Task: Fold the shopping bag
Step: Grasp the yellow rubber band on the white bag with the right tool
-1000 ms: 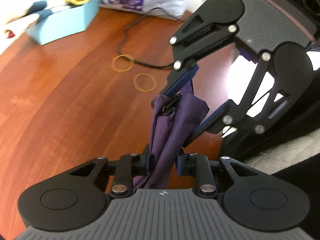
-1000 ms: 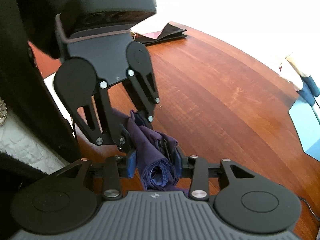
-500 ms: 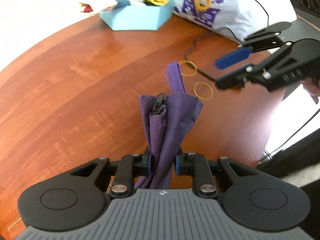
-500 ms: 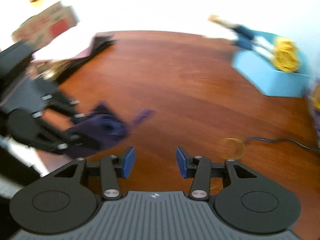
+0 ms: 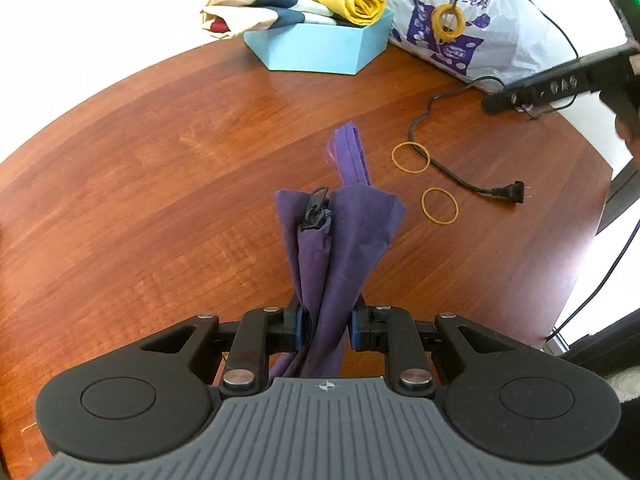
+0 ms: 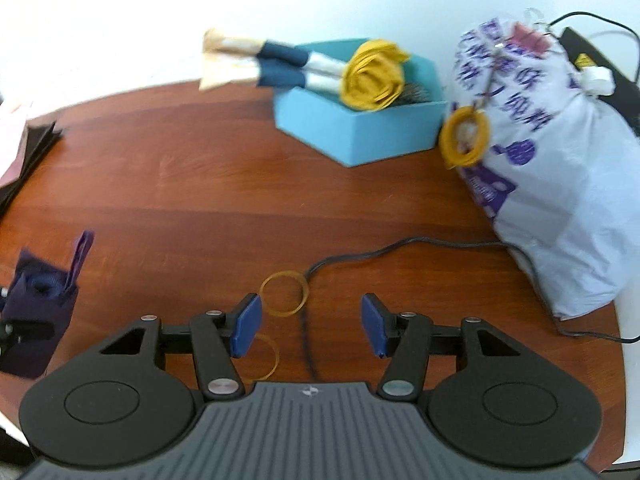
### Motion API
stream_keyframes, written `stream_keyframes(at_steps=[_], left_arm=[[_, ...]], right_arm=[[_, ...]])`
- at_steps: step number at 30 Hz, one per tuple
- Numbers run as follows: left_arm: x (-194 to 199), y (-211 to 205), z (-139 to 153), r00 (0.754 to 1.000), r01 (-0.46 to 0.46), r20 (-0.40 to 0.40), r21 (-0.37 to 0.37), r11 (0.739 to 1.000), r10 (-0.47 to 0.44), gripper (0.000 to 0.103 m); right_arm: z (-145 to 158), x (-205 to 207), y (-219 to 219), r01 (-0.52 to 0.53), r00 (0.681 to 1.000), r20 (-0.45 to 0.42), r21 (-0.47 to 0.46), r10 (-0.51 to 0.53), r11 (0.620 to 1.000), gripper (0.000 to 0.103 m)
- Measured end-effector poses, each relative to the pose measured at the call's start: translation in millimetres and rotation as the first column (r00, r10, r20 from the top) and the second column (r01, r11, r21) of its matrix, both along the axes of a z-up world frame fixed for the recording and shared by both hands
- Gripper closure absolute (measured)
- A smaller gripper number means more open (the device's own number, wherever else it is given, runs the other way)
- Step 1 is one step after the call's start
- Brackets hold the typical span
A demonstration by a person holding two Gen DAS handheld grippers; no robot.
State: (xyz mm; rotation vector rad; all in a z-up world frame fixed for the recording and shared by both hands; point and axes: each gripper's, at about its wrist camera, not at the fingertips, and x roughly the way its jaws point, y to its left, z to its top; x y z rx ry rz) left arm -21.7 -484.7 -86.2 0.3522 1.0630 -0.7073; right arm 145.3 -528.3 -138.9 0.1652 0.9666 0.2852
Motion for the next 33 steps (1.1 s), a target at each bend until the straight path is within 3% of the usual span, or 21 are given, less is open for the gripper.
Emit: stream_keyframes(at_steps=[11, 17, 21, 33], left_arm=[[-4.2, -3.8, 3.3, 0.994, -0.065, 0.084, 0.017, 0.998, 0.063, 0.081], [-0.7, -7.2, 2.4, 0.995, -0.080, 0.059, 0.028, 0.996, 0.078, 0.081], [2.6, -10.2, 1.2, 0.995, -0.096, 0.042, 0.047, 0.994, 0.094, 0.081], [11.9, -18.3, 0.8, 0.994, -0.107, 0.028, 0.084, 0.991, 0.105, 0.081]], right_arm=[[11.1, 35.5, -45.2, 0.143, 0.986, 0.087, -0.020, -0.141, 0.990, 0.062], [4.5, 57.4, -68.0, 0.229, 0.967, 0.119, -0.029, -0.224, 0.973, 0.085], [-2.9, 73.3, -78.9, 0.252, 0.962, 0.116, -0.018, -0.248, 0.968, 0.092], [-30.5, 110.6, -88.9, 0.328, 0.940, 0.074, 0.058, -0.332, 0.943, 0.095]])
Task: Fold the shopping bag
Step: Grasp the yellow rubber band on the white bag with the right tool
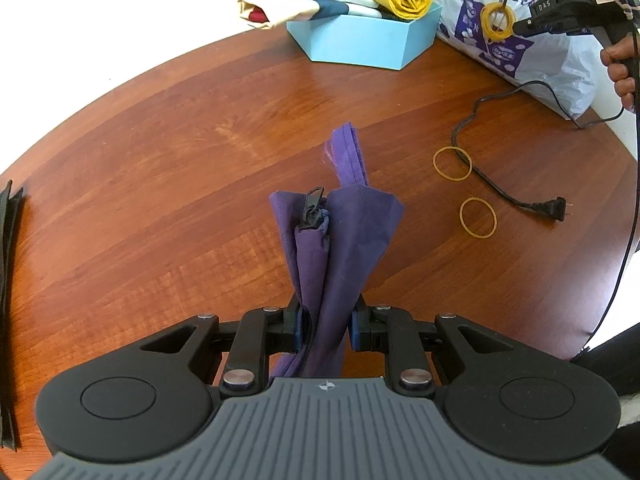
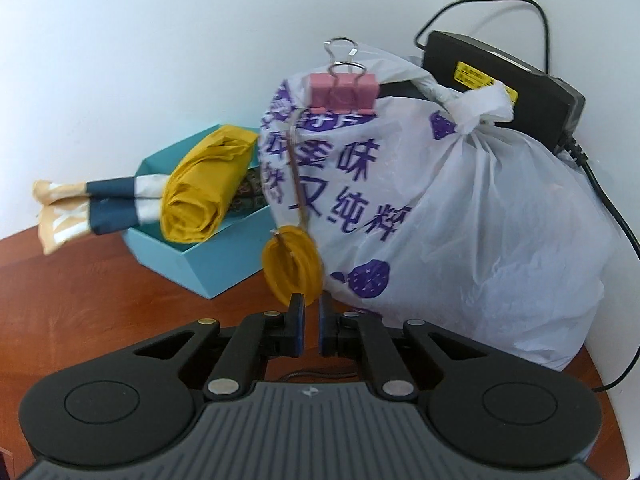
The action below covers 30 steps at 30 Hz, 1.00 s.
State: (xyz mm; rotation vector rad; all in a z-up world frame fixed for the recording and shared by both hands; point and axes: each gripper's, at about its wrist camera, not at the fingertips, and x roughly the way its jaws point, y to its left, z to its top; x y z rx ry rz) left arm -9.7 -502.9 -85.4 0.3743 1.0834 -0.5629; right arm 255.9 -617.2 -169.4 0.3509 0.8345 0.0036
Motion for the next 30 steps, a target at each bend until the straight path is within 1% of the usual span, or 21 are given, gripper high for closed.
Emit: stream_keyframes(at_steps=[4, 9, 19, 22, 27, 30], left_arm=[[1.1, -3.2, -0.1, 1.000, 0.008, -0.001, 0.001, 1.000, -0.008, 0.081], [2.6, -5.7, -1.0, 1.000, 0.015, -0.003, 0.002, 1.000, -0.015, 0.081], [6.7, -7.7, -2.2, 1.000, 0.021, -0.011, 0.002, 1.000, -0.021, 0.081], [6.2, -8.0, -2.6, 1.000, 0.025, -0.014, 0.004, 1.000, -0.025, 0.081], [6.6, -7.6, -2.2, 1.000, 0.029, -0.008, -0.002, 1.000, -0.029, 0.081], [7.1, -7.9, -2.5, 0.999, 0.032, -0.002, -0.005, 0.999, -0.032, 0.081]], right_arm=[[-7.4, 5.4, -0.5, 0.023, 1.000, -0.009, 0.019, -0.023, 1.000, 0.095], [-10.7, 9.8, 0.2, 0.026, 1.000, -0.002, 0.038, -0.026, 0.999, 0.095], [-9.5, 11.4, 1.4, 0.031, 0.999, 0.023, 0.028, -0.032, 0.999, 0.094], [-9.1, 11.1, 2.2, 0.025, 0.999, 0.025, 0.028, -0.026, 0.999, 0.095], [-3.9, 3.9, 4.1, 0.012, 0.999, 0.033, 0.009, -0.013, 1.000, 0.103], [1.5, -3.1, 4.4, 0.008, 0.999, 0.045, -0.006, -0.008, 1.000, 0.103]])
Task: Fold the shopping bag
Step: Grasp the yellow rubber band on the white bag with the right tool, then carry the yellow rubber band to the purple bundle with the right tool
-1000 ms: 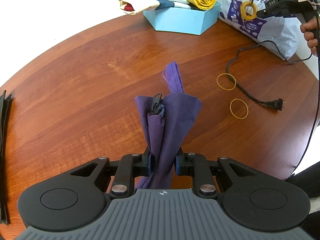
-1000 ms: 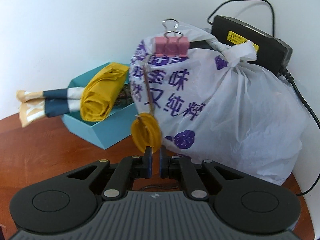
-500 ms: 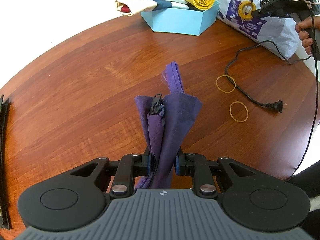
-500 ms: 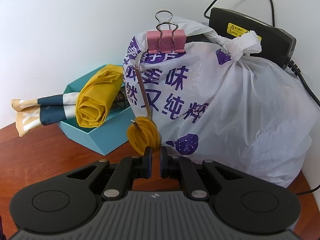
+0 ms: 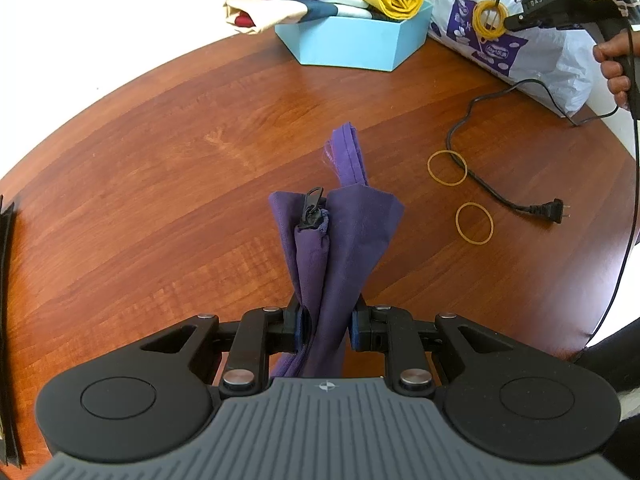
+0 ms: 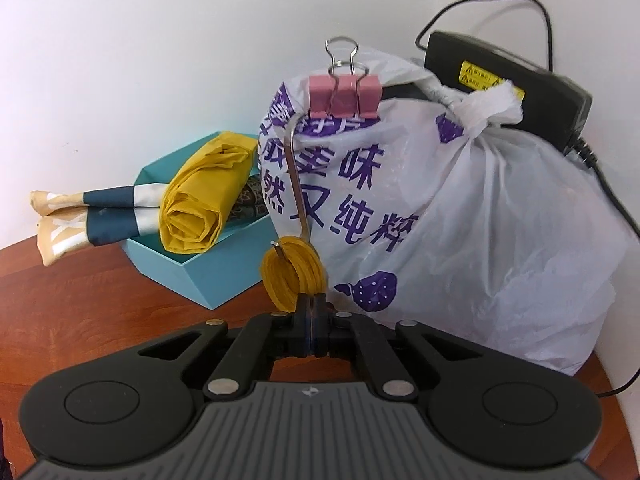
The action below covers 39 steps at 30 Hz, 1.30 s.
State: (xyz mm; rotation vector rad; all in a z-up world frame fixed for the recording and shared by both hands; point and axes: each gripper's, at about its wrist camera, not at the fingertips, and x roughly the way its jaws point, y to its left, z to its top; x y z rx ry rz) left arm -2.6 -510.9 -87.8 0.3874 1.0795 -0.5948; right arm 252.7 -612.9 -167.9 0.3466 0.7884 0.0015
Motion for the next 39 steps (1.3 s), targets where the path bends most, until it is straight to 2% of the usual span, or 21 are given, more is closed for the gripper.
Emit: stream_keyframes(at_steps=[8, 17, 24, 27, 33, 39], left_arm=[[-0.2, 0.7, 1.7, 1.000, 0.008, 0.012, -0.019, 1.000, -0.008, 0.081], [-3.4, -0.5, 7.4, 0.998, 0.035, 0.055, -0.043, 0.998, -0.032, 0.085], [-9.9, -1.6, 10.7, 0.991, 0.079, 0.108, -0.039, 0.996, -0.074, 0.086], [-9.8, 1.7, 9.4, 0.992, 0.072, 0.108, -0.040, 0.997, -0.067, 0.086], [-7.3, 12.0, 6.7, 0.994, 0.042, 0.099, -0.058, 0.997, -0.036, 0.086], [-2.2, 25.9, 2.5, 0.997, -0.006, 0.076, -0.079, 0.997, 0.012, 0.086]], right_arm=[[17.5, -13.6, -0.1, -0.014, 0.999, 0.038, -0.041, 0.015, 0.999, 0.103], [49.6, -20.0, 14.7, -0.092, 0.987, 0.119, -0.113, 0.105, 0.989, 0.103], [68.7, -31.5, 40.3, -0.227, 0.965, 0.121, -0.069, 0.234, 0.972, 0.103], [74.3, -39.8, 59.3, -0.309, 0.944, 0.113, -0.033, 0.310, 0.951, 0.103], [85.1, -60.8, 112.2, -0.480, 0.875, 0.099, 0.035, 0.475, 0.877, 0.103], [100.7, -89.3, 173.4, -0.645, 0.764, 0.102, 0.079, 0.637, 0.760, 0.103]])
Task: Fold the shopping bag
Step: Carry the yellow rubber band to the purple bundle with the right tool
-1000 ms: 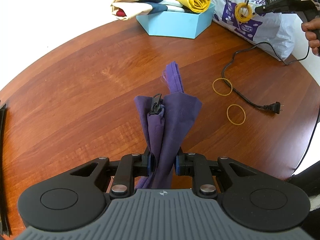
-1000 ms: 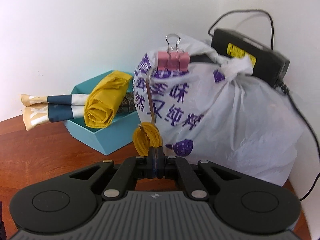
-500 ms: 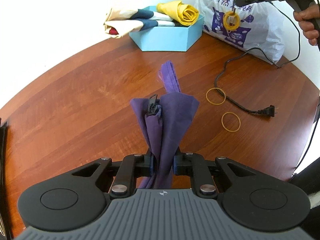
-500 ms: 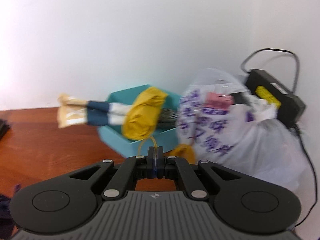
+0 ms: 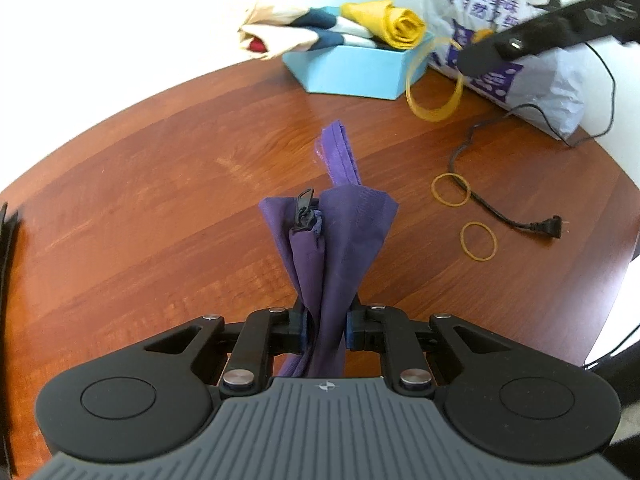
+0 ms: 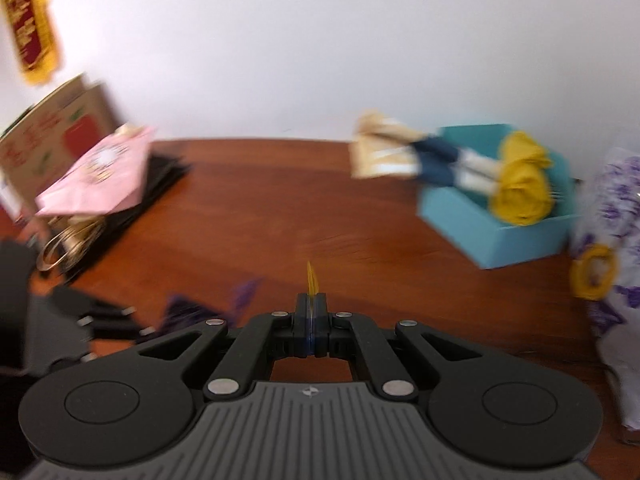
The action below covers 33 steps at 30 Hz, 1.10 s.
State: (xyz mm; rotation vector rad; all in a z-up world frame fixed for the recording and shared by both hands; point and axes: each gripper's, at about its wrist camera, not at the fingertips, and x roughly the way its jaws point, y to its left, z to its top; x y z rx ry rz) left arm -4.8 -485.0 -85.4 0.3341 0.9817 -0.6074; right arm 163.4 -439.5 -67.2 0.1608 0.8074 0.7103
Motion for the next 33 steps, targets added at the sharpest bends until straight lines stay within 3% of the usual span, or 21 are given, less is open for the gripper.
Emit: stream_keyframes(at_steps=[11, 20, 33], left_arm=[[-3.7, 15.3, 1.9, 1.000, -0.019, 0.007, -0.062, 0.998, 0.020, 0.086], [-14.0, 34.3, 12.0, 1.000, -0.008, 0.016, -0.156, 0.988, 0.010, 0.086], [-29.7, 43.3, 19.5, 0.993, 0.114, 0.050, -0.257, 0.960, -0.104, 0.088]], right_arm=[[27.5, -43.6, 71.1, -0.232, 0.973, -0.002, 0.013, 0.232, 0.973, 0.103], [28.4, -48.2, 77.8, -0.208, 0.978, -0.010, -0.061, 0.208, 0.976, 0.103], [15.4, -34.8, 71.7, -0.228, 0.974, -0.030, -0.107, 0.226, 0.968, 0.103]])
